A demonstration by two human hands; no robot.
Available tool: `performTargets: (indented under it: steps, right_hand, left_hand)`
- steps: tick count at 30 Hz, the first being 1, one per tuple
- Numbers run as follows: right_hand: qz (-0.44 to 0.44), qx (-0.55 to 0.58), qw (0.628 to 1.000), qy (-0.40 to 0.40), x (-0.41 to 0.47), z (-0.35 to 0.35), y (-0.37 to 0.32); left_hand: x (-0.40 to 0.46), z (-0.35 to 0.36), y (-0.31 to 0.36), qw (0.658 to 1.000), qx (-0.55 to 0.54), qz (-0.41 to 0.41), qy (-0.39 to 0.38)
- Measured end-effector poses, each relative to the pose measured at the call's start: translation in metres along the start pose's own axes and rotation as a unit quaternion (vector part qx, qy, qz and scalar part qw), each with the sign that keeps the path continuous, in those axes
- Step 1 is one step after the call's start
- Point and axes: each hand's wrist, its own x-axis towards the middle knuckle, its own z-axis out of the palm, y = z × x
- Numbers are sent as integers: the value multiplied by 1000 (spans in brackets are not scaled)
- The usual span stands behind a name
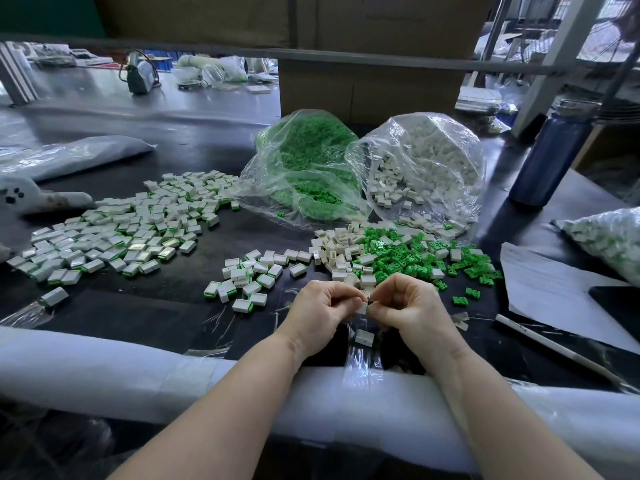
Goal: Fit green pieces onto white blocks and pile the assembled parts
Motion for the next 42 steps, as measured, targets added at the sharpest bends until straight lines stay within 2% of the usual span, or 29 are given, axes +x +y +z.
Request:
performTargets:
  steps: [8, 15, 21, 28, 42]
  right_hand:
    - [6, 1, 1000, -18, 0, 0, 1]
    - [-1, 13, 1000, 27, 2, 2, 1]
    - [24, 38, 998, 42, 2, 2, -1]
    - [43, 91, 994, 42, -1, 0, -4]
    - [32, -50, 998, 12, -1, 2, -2]
  left_hand:
    - [0, 1, -1, 998, 55, 5, -15]
    - [0, 1, 1, 999, 16, 27, 20]
    - [-1, 2, -1, 999, 20, 35, -2]
    - [1, 1, -3, 999, 20, 31, 12]
    - [0, -2, -2, 995, 99, 10, -20]
